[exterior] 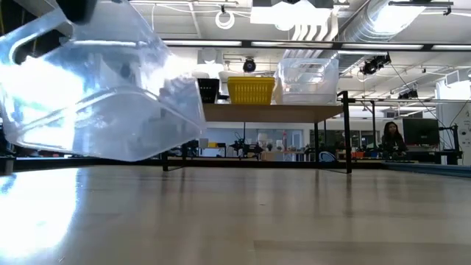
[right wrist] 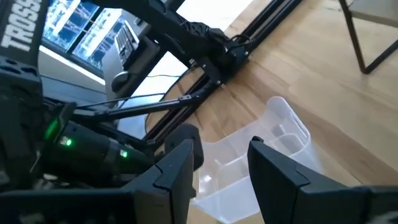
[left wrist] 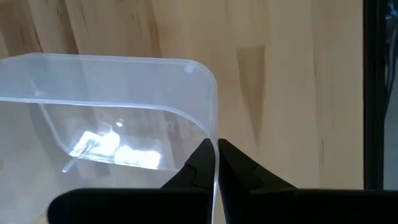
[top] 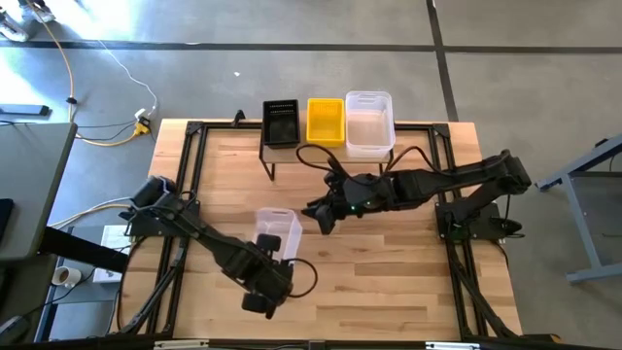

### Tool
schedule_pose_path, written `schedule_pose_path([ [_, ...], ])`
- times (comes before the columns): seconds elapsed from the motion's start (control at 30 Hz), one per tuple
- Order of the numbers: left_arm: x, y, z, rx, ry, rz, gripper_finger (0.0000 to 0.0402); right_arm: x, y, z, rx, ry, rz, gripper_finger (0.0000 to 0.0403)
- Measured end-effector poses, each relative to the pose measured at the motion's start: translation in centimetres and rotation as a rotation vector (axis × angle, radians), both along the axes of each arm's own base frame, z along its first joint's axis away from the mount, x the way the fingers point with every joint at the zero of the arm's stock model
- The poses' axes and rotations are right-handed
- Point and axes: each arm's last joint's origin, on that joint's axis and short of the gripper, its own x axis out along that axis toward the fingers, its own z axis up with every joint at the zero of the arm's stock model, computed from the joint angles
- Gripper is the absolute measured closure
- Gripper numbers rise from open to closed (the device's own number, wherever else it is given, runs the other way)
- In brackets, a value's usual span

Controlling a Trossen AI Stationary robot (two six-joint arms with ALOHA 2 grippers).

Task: Stack baskets on shelf by color
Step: Move the transparent bin to the center of the table

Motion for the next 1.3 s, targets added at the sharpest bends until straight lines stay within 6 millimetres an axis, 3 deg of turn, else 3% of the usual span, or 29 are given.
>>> schedule_pose_path([
  [0.57,2.5,2.3,-0.6,-0.067,-0.071,0.097,0.0401,0.1,-2.4,-0.6,0.000,0.079,-0.009,0.0265],
  [0.87,3.4,2.8,-2.0,-0.061,-0.031,0.091,0.0401,0.0,-2.4,-0.7,0.013,0.084,0.017,0.0265],
  [1.3,4.1,3.7,-2.3,-0.112,-0.026,0.090,0.0401,0.1,-2.6,-0.7,0.001,0.085,0.027,0.0265],
])
